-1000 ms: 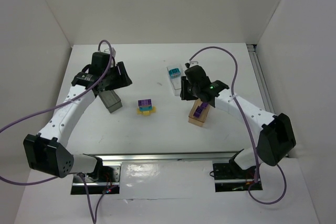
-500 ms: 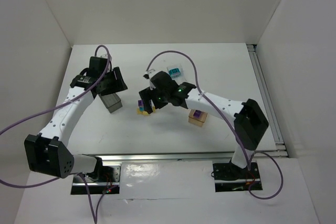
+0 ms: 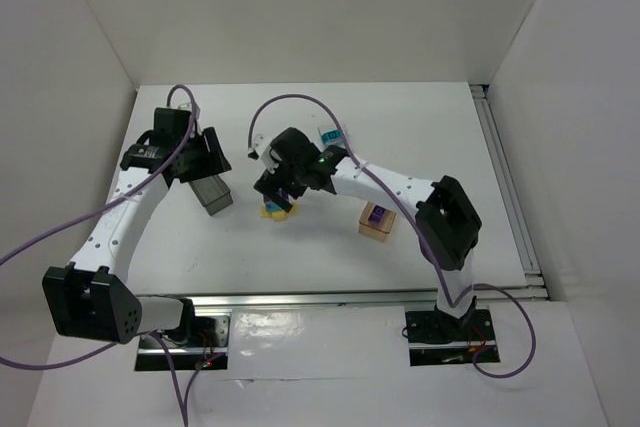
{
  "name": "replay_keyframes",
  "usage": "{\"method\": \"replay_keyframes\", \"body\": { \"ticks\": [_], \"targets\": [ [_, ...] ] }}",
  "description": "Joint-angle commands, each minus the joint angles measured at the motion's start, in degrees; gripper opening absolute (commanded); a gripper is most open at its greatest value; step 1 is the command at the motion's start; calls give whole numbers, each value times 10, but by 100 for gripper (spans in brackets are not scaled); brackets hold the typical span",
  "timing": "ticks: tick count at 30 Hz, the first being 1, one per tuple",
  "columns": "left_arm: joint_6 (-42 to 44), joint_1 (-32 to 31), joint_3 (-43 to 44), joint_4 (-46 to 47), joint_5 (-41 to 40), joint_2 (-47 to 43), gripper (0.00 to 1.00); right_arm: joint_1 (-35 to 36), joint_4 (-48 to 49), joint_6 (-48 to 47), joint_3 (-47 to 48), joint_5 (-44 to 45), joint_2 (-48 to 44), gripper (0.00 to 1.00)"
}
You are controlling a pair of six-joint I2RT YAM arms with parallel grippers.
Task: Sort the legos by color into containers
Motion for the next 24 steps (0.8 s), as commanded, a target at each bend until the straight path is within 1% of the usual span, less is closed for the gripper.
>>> {"method": "replay_keyframes", "body": {
  "ticks": [1,4,6,8,10,14,17,18,22,24],
  "targets": [
    [12,9,14,3,11,-19,70,2,-26,-43,46,-27,21,95],
    [12,15,14,3,18,-19,69,7,-50,-48,79,-34,56,92],
    [12,15,14,3,18,-19,69,7,-50,-48,93,-34,76,87],
    [18,15,14,3,18,-19,69,7,-42,-48,93,-34,82,78],
    [18,15,9,3,18,-19,69,7,-32,-48,93,-34,82,71],
    [18,20,9,3,18,-25,69,7,-45,-48,112,-40,102,69],
    [23,26,4,3,24,-25,67,7,-45,-43,119,-40,107,59],
    [23,31,4,3,24,-25,67,7,-39,-43,119,-40,107,49],
    [23,31,4,3,24,-25,67,7,-33,-31,107,-45,100,27],
    [23,31,4,3,24,-25,67,7,-22,-25,101,-45,87,25]
  ]
}}
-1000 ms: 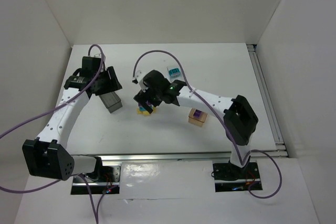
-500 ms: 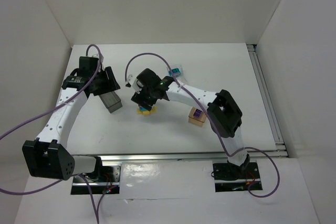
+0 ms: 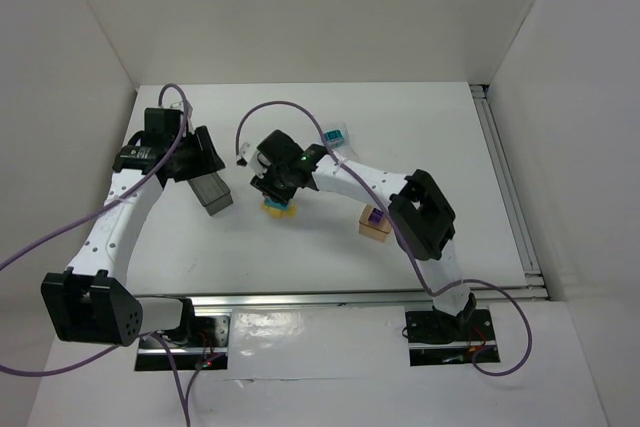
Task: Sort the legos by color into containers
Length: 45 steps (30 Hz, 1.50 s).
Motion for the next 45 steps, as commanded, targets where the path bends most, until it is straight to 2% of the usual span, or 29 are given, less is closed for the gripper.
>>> {"method": "replay_keyframes", "body": {
  "ticks": [1,2,3,5,6,7,9,10,11,12,14,17,18,19,21,23,27,30,36,40,43,45],
  "targets": [
    [9,3,4,3,13,-14,67,4,13,20,2,-3,-32,23],
    [9,3,4,3,19,-14,67,-2,21,34,-4,-3,-43,18],
    [15,3,4,9,24,-14,67,-2,21,42,-12,-3,-57,18],
    [15,3,4,14,52,-14,67,-29,42,77,-52,-32,-114,11],
    [20,3,4,22,71,-14,70,-42,63,92,-70,-53,-137,5],
    [20,3,4,30,95,-14,71,-59,79,108,-116,-117,-188,1],
    [33,3,-3,54,185,-30,75,-116,141,168,-170,-196,-238,0],
    [39,3,-14,87,220,-30,81,-135,162,190,-196,-235,-261,0],
    [47,3,-21,109,257,-41,85,-154,186,210,-248,-317,-302,0],
    [61,3,-28,129,328,-56,88,-189,233,247,-273,-359,-320,0],
    [72,-14,-40,173,401,-67,98,-232,259,284,-317,-452,-358,0],
    [109,-38,-40,193,473,-62,100,-260,278,310,-333,-551,-378,0],
    [117,-43,-45,207,536,-62,100,-269,278,324,-333,-561,-385,0],
    [117,-43,-51,228,562,-62,100,-269,273,325,-333,-570,-385,0],
    [117,-70,-57,267,585,-62,100,-269,258,325,-325,-587,-385,0],
    [142,-94,-31,260,566,-48,100,-269,252,325,-325,-597,-385,0],
    [238,-115,56,147,566,34,100,-263,219,306,-314,-607,-385,0],
    [308,-135,105,68,596,73,100,-256,233,307,-319,-618,-385,0],
    [375,-184,131,6,613,140,99,-251,194,283,-308,-612,-370,0],
    [397,-195,144,-27,649,169,91,-251,188,277,-302,-605,-364,0],
    [403,-208,144,-27,649,169,90,-251,194,277,-302,-600,-364,0],
    [403,-208,144,-27,649,169,81,-251,194,277,-302,-600,-358,0]
  ]
}}
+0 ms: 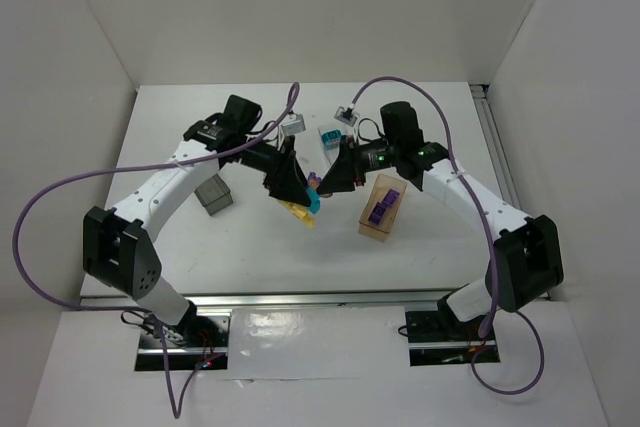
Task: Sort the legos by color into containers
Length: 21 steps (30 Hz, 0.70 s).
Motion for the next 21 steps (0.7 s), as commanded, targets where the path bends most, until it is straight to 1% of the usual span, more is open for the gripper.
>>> {"method": "replay_keyframes", "body": {
  "ticks": [1,2,3,5,6,7,8,11,12,13,15,18,21],
  "targets": [
    [39,-4,22,-11,39,-4,76,4,2,-10,24,-4,3,0],
    [39,-4,28,-11,39,-4,70,4,2,-10,24,-4,3,0],
    [39,-4,28,-11,39,-4,55,4,2,-10,24,-4,3,0],
    [24,-4,28,-5,27,-4,33,-1,-3,-10,24,3,3,0],
    [13,-4,28,7,13,-4,14,-1,-3,-10,18,8,-2,0],
    [4,-4,28,7,1,1,4,-7,-11,-10,13,16,-8,0],
    [-3,2,28,13,1,1,0,-14,-11,-16,8,23,-8,0],
    [-21,33,22,40,10,6,0,-39,-17,-16,-14,30,-24,0],
    [-38,48,22,46,10,6,0,-46,-17,-16,-19,41,-29,0],
    [-39,55,15,46,10,6,0,-53,-17,-5,-26,50,-37,0],
    [-65,65,10,70,10,6,0,-73,-4,12,-47,69,-55,0],
    [-96,79,4,101,-4,6,0,-81,11,34,-71,98,-75,0],
    [-126,85,-8,120,-32,6,0,-88,11,40,-77,131,-81,0]
  ]
}}
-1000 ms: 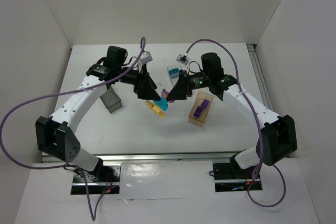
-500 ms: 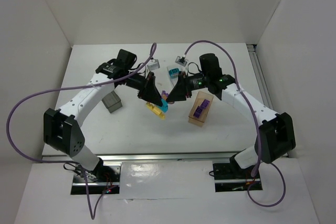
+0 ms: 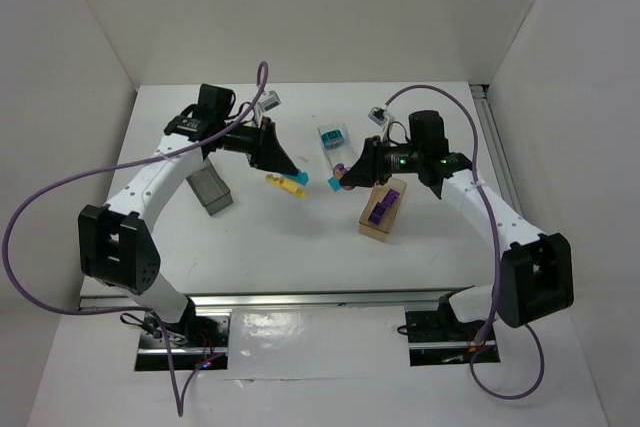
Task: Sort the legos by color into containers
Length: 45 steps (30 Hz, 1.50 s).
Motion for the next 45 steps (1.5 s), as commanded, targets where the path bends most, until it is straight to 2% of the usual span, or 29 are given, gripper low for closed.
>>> {"method": "replay_keyframes", "body": {
  "ticks": [1,5,7,9,12,13,14,15,16,19,20,22,23,26,27,30,34,37,38,41,42,44,45],
  "targets": [
    [-47,7,-9,45,-13,5,0,-1,13,18,-3,48,-33,0],
    [-47,2,-9,45,13,11,0,-6,13,18,-3,35,-33,0],
    [-47,-5,-4,45,-20,24,0,-6,20,24,11,41,-28,0],
    [-57,-14,7,30,-96,42,0,-6,20,30,18,56,-22,0],
    [-105,-21,-1,42,-314,68,0,-6,-13,30,24,94,-16,0],
    [-146,-21,-22,73,-346,58,0,-6,-13,30,24,101,-16,0],
    [-171,-21,-77,109,-379,25,0,-6,-8,30,18,101,-16,0],
    [-191,-21,-112,198,-399,3,0,-6,-3,37,8,109,-22,0],
    [-233,-28,-142,232,-463,-17,0,-6,4,44,8,109,-22,0],
    [-266,-50,-229,309,-556,-75,0,-6,4,44,2,109,-22,0],
    [-273,-56,-247,352,-568,-84,0,-6,4,44,2,109,-22,0],
    [-282,-64,-280,374,-585,-97,0,-6,4,44,2,109,-22,0],
    [-282,-64,-280,380,-585,-97,6,-6,4,44,2,109,-22,0],
    [-288,-64,-252,343,-579,-69,55,-6,4,44,-9,109,-22,0],
    [-283,-69,-235,323,-579,-69,76,-6,4,44,-9,109,-22,0],
    [-276,-74,-198,286,-573,-69,100,-6,9,44,-9,109,-22,0],
    [-254,-74,-155,253,-531,-83,100,-6,9,44,-9,109,-22,0],
    [-230,-74,-135,241,-457,-90,95,-1,9,44,-14,101,-22,0],
    [-220,-74,-128,235,-390,-90,93,-1,9,44,-14,96,-22,0],
    [-195,-74,-128,242,-281,-82,91,-1,19,44,-20,66,-22,0],
    [-187,-74,-128,247,-203,-77,91,-1,35,49,-26,57,-22,0],
    [-173,-74,-128,252,-117,-63,91,-1,41,49,-26,28,-22,0],
    [-167,-74,-128,252,-43,-45,91,-1,41,49,-26,27,-22,0]
  ]
}}
